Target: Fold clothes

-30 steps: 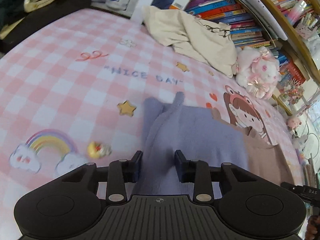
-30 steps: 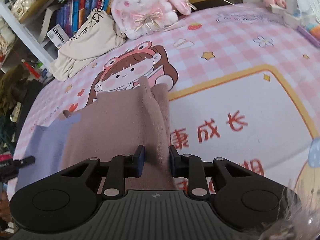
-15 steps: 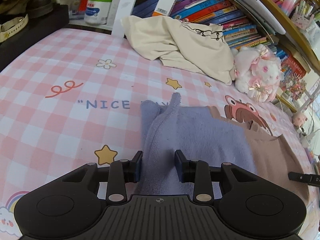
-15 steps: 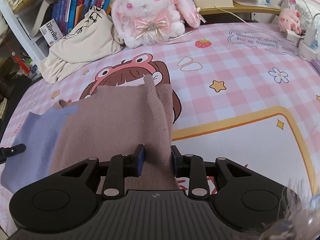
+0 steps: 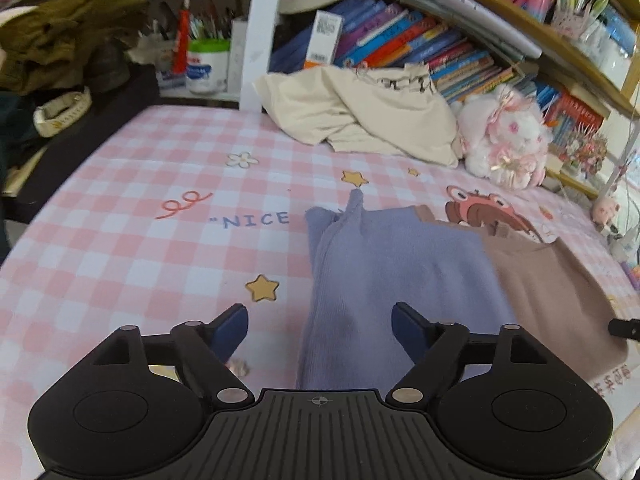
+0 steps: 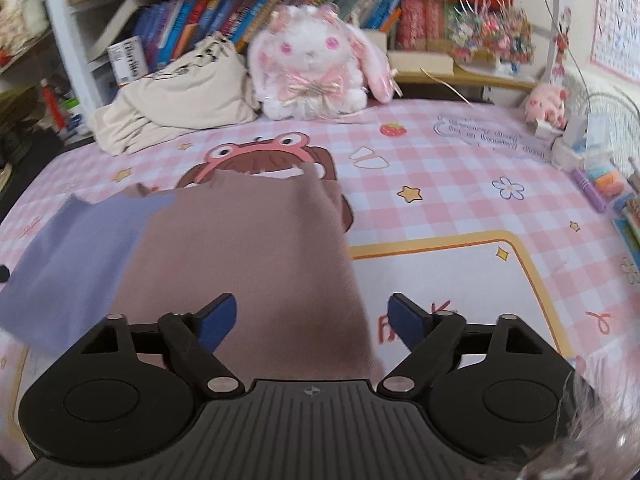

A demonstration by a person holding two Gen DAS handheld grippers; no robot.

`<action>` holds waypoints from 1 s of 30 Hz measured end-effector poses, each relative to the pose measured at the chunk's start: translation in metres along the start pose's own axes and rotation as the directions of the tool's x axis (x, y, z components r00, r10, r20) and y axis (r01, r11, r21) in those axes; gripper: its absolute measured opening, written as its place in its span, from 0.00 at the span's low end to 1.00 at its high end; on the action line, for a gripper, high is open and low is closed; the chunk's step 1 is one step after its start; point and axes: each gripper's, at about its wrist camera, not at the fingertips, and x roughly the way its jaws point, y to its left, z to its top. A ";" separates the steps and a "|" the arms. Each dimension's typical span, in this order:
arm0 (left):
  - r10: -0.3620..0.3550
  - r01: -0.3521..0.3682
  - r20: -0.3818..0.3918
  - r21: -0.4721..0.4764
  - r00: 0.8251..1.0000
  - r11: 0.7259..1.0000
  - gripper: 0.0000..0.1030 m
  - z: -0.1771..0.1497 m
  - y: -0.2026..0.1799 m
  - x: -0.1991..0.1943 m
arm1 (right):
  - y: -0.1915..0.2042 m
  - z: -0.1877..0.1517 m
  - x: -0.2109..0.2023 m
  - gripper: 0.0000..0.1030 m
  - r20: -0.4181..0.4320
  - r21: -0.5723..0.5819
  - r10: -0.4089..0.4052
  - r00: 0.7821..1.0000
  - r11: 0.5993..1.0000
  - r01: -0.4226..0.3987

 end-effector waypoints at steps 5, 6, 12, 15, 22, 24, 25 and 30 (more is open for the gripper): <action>0.045 -0.044 -0.027 0.037 0.999 0.998 0.85 -0.017 0.000 -0.020 | 0.027 -0.018 -0.018 0.86 -0.005 -0.064 0.014 1.000 0.998 -0.015; 0.057 -0.055 -0.041 0.047 0.997 0.997 0.85 -0.020 0.000 -0.021 | 0.033 -0.022 -0.020 0.87 -0.014 -0.070 0.020 1.000 0.997 -0.021; 0.038 -0.039 -0.104 -0.001 0.994 0.999 0.86 -0.040 0.007 -0.028 | 0.060 -0.038 -0.018 0.87 -0.074 -0.078 0.056 0.996 0.995 -0.061; 0.010 -0.017 -0.138 -0.052 0.990 0.998 0.86 -0.049 0.010 -0.028 | 0.071 -0.042 -0.020 0.87 -0.096 -0.118 0.056 0.994 0.991 -0.068; -0.003 -0.016 -0.169 -0.107 0.986 0.994 0.86 -0.059 0.002 -0.024 | 0.075 -0.043 -0.019 0.87 -0.114 -0.182 0.072 0.991 0.979 -0.092; 0.004 -0.024 -0.164 -0.118 0.986 0.993 0.86 -0.061 -0.002 -0.023 | 0.076 -0.041 -0.018 0.88 -0.121 -0.209 0.086 0.989 0.972 -0.110; 0.013 -0.034 -0.162 -0.126 0.987 0.991 0.86 -0.061 -0.005 -0.023 | 0.076 -0.041 -0.016 0.89 -0.127 -0.226 0.095 0.987 0.966 -0.122; 0.083 -0.111 -0.151 -0.184 0.985 0.977 0.86 -0.061 -0.022 -0.020 | 0.071 -0.035 -0.012 0.89 -0.127 -0.350 0.157 0.979 0.917 -0.192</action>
